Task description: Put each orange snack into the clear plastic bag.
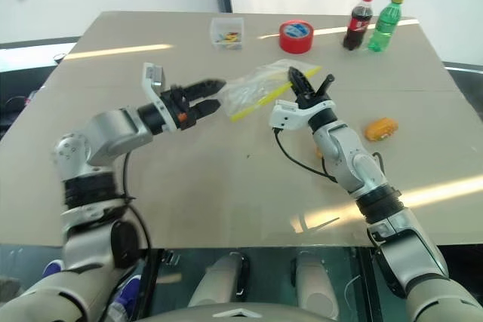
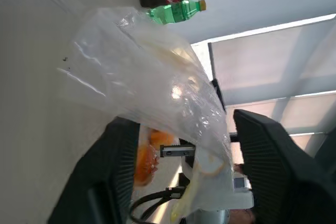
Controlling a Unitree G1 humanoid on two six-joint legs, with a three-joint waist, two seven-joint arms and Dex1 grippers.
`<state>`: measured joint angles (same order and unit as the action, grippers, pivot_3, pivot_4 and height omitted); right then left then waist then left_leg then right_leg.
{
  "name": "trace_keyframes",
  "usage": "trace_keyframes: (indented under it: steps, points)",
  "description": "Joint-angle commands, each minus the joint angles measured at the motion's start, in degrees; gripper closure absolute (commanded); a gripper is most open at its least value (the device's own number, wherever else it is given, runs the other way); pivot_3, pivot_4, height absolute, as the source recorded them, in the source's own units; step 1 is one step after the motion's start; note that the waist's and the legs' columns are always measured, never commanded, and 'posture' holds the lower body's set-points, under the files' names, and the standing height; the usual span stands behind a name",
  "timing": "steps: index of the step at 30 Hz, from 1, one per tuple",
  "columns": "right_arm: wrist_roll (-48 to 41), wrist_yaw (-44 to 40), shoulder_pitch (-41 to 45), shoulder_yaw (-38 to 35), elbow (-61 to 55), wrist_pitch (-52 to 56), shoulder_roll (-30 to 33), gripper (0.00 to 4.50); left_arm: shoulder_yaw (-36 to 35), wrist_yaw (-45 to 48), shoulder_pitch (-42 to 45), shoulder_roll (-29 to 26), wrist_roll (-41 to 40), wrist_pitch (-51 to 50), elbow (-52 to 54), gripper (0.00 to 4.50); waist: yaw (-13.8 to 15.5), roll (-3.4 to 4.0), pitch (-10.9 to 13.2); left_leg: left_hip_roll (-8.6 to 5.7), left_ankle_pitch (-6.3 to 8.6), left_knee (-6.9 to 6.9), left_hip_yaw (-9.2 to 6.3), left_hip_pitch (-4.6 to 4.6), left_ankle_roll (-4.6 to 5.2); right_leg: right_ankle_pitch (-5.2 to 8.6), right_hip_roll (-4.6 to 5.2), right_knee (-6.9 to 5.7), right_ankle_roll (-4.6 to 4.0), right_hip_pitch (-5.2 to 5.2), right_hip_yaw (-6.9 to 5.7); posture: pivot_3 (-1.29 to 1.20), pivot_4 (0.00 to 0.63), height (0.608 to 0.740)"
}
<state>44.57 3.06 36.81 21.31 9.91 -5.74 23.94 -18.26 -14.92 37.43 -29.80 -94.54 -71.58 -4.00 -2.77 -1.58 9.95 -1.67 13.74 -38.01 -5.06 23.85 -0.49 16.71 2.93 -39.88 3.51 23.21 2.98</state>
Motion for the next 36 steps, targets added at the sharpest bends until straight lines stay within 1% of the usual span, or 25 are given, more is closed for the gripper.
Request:
trace_keyframes:
  steps: [1, 2, 3, 5, 6, 7, 9, 11, 13, 16, 20, 23, 30, 31, 32, 33, 34, 35, 36]
  points:
    - [-4.97, -6.16, 1.7, -2.71, -0.33, -0.57, 1.23, 4.5, 14.47, 20.97, -3.17, -12.74, 29.26, 14.36, 22.65, 1.35, -0.5, 0.06, 0.01, -0.02, 0.0, 0.11, 0.04, -0.03, -0.01, 0.01, 0.0, 0.0, -0.01, 0.02, 0.04, 0.0, 0.15, 0.74]
    - [-6.42, -8.3, 1.99, -2.97, -0.21, -0.25, 1.28, 4.5, 15.33, 24.07, -3.71, -14.4, 32.94, 17.75, 24.65, 1.35, -0.24, 0.19, -0.05, -0.03, -0.01, 0.31, 0.12, -0.11, -0.01, 0.0, 0.02, 0.08, -0.01, 0.02, 0.12, 0.0, 0.15, 0.74]
    - [-8.11, -10.55, 2.35, -3.33, -0.19, 0.31, 1.02, 4.5, 17.75, 27.16, -4.38, -17.84, 39.54, 22.08, 27.27, 1.35, 0.01, 0.19, -0.06, -0.02, -0.01, 0.36, 0.16, -0.14, -0.01, 0.01, 0.05, 0.09, -0.01, 0.02, 0.13, 0.0, 0.15, 0.74]
    - [-10.75, -14.36, 2.95, -4.03, -0.34, 1.94, 0.4, 4.5, 21.05, 32.49, -6.05, -22.0, 50.69, 30.49, 30.34, 1.35, 0.09, 0.2, -0.04, 0.1, -0.02, 0.37, 0.15, -0.14, -0.02, 0.01, 0.01, 0.12, -0.02, 0.03, 0.11, 0.0, 0.15, 0.74]
    - [-11.54, -15.88, 3.61, -4.18, -0.26, 2.77, 0.11, 4.5, 22.08, 35.37, -7.01, -23.28, 55.53, 35.54, 31.68, 1.35, 0.06, 0.22, -0.03, 0.16, -0.02, 0.4, 0.22, -0.19, -0.02, 0.01, -0.02, 0.12, -0.02, 0.03, 0.17, 0.0, 0.15, 0.74]
    - [-12.02, -16.89, 4.01, -4.3, -0.28, 3.29, 0.05, 4.5, 22.42, 37.39, -7.69, -23.53, 58.43, 38.9, 32.25, 1.35, 0.13, 0.24, -0.02, 0.16, -0.02, 0.5, 0.3, -0.24, -0.02, 0.01, -0.02, 0.11, -0.02, 0.03, 0.25, 0.0, 0.15, 0.74]
    - [-13.84, -18.92, 5.55, -5.0, 0.08, 5.97, -1.17, 4.5, 24.63, 39.81, -8.18, -24.06, 63.49, 41.91, 35.1, 1.35, 0.36, 0.24, -0.02, 0.22, -0.02, 0.52, 0.29, -0.21, -0.02, 0.01, -0.02, 0.12, -0.02, 0.05, 0.23, 0.0, 0.15, 0.74]
    - [-14.69, -19.95, 7.11, -5.36, 0.68, 8.14, -2.22, 4.5, 27.54, 39.83, -7.77, -23.18, 68.34, 42.09, 37.16, 1.35, 0.46, 0.24, -0.02, 0.23, -0.01, 0.52, 0.27, -0.17, 0.0, 0.01, 0.0, 0.14, -0.02, 0.06, 0.21, 0.0, 0.15, 0.74]
    - [-14.37, -20.37, 8.55, -4.92, 1.59, 9.41, -2.86, 4.5, 28.85, 39.49, -7.12, -21.19, 69.07, 39.09, 39.01, 1.35, 0.48, 0.23, -0.01, 0.21, 0.0, 0.51, 0.25, -0.15, 0.02, 0.01, 0.01, 0.13, -0.02, 0.05, 0.2, 0.0, 0.15, 0.74]
    - [-14.06, -20.49, 9.89, -4.32, 2.41, 10.63, -3.61, 4.5, 33.32, 36.16, -4.99, -19.22, 76.09, 33.24, 38.76, 1.35, 0.51, 0.23, -0.01, 0.22, 0.0, 0.5, 0.2, -0.14, 0.03, 0.01, 0.0, 0.12, -0.01, 0.06, 0.15, 0.0, 0.15, 0.74]
    - [-13.34, -20.37, 10.39, -3.54, 2.35, 11.38, -4.27, 4.5, 37.0, 33.03, -1.57, -16.38, 86.41, 31.81, 37.84, 1.35, 0.34, 0.23, -0.01, 0.12, 0.06, 0.48, 0.18, -0.13, 0.14, 0.01, -0.05, 0.07, -0.01, 0.06, 0.13, 0.0, 0.15, 0.74]
    - [-12.98, -20.26, 10.3, -3.02, 2.25, 11.75, -4.91, 4.5, 37.78, 34.24, -0.98, -15.15, 90.46, 34.28, 38.2, 1.35, 0.15, 0.23, -0.01, 0.15, -0.01, 0.49, 0.23, -0.12, 0.02, 0.01, -0.06, 0.07, -0.01, 0.12, 0.17, 0.0, 0.15, 0.74]
    - [-12.73, -20.23, 10.2, -2.66, 2.39, 12.13, -5.47, 4.5, 38.94, 37.53, -1.14, -14.51, 98.01, 39.23, 36.33, 1.35, 0.29, 0.23, -0.01, 0.2, -0.01, 0.5, 0.25, -0.09, 0.02, 0.01, -0.06, 0.05, -0.01, 0.17, 0.2, 0.0, 0.15, 0.74]
    - [-12.7, -20.11, 10.26, -2.6, 2.43, 12.23, -5.52, 4.5, 38.93, 37.78, -1.2, -14.05, 98.86, 39.63, 35.81, 1.89, 0.3, 0.23, -0.01, 0.2, -0.01, 0.5, 0.25, -0.1, 0.02, 0.01, -0.06, 0.05, -0.01, 0.17, 0.2, 0.0, 0.15, 0.74]
    - [-12.69, -20.03, 10.25, -2.58, 2.36, 12.35, -5.57, 4.5, 39.21, 38.46, -1.39, -13.82, 99.73, 40.42, 35.34, 2.15, 0.3, 0.23, -0.01, 0.2, -0.01, 0.5, 0.24, -0.09, 0.02, 0.01, -0.06, 0.05, -0.01, 0.17, 0.19, 0.0, 0.15, 0.74]
    - [-12.69, -19.98, 10.21, -2.6, 2.22, 12.47, -5.61, 4.5, 39.47, 39.06, -1.58, -13.65, 100.48, 40.84, 35.02, 2.62, 0.31, 0.23, -0.01, 0.2, -0.01, 0.5, 0.25, -0.09, 0.02, 0.01, -0.06, 0.05, -0.01, 0.17, 0.2, 0.0, 0.15, 0.74]
    - [-12.65, -19.94, 10.13, -2.65, 2.0, 12.63, -5.62, 4.5, 39.6, 39.28, -1.79, -13.38, 101.24, 41.19, 34.65, 2.92, 0.27, 0.23, -0.01, 0.2, -0.01, 0.5, 0.25, -0.09, 0.02, 0.01, -0.06, 0.05, -0.01, 0.17, 0.19, 0.0, 0.15, 0.74]
    - [-12.62, -20.02, 9.96, -2.69, 1.53, 12.88, -5.6, 4.5, 39.81, 39.94, -2.07, -13.07, 101.99, 41.75, 34.2, 3.56, 0.27, 0.23, -0.01, 0.2, -0.01, 0.5, 0.25, -0.07, 0.02, 0.01, -0.05, 0.04, -0.01, 0.2, 0.2, 0.0, 0.15, 0.74]
    - [-12.57, -20.05, 9.85, -2.7, 1.17, 13.09, -5.6, 4.5, 39.79, 40.26, -2.3, -12.7, 102.54, 42.07, 33.75, 3.75, 0.27, 0.23, -0.01, 0.21, -0.01, 0.5, 0.25, -0.06, 0.02, 0.01, -0.06, 0.03, -0.01, 0.22, 0.21, 0.0, 0.15, 0.74]
